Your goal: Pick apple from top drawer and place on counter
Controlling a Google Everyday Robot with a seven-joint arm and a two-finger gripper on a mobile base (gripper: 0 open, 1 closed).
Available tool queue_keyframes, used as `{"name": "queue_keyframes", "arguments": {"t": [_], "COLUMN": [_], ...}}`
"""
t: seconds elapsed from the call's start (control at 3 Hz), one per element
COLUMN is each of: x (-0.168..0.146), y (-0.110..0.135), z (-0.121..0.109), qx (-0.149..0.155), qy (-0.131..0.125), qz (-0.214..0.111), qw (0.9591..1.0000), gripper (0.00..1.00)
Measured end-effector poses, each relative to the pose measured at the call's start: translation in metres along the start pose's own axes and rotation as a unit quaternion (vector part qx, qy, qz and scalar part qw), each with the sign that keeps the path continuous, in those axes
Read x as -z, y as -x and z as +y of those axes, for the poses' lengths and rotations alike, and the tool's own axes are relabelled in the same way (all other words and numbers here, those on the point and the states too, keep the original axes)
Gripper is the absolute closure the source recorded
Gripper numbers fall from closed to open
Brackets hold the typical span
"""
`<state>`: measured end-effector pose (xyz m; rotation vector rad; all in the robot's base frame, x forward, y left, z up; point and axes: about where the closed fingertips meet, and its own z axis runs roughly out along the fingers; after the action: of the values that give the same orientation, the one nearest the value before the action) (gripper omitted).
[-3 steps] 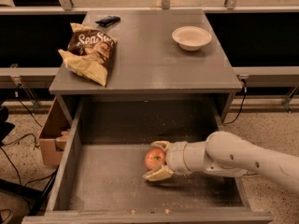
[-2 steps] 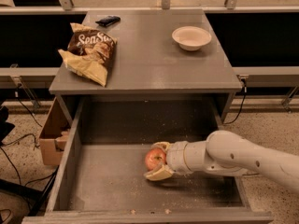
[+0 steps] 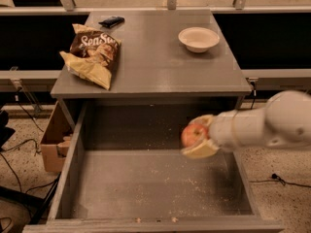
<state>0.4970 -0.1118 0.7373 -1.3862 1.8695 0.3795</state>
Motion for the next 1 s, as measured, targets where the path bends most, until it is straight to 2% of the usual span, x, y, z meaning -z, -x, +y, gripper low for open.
{"name": "queue_keyframes", "arguments": {"t": [0.33, 0.67, 1.0], "x": [0.106, 0.169, 0.169], "y": [0.035, 0.055, 0.074], "z": [-0.053, -0.098, -0.124], "qx": [0.001, -0.030, -0.048], "qy": [-0.054, -0.042, 0.001], "qz": [0.029, 0.040, 0.032], "qw": [0.9981, 0.9979, 0.9983], "gripper": [1.00, 1.00, 1.00]}}
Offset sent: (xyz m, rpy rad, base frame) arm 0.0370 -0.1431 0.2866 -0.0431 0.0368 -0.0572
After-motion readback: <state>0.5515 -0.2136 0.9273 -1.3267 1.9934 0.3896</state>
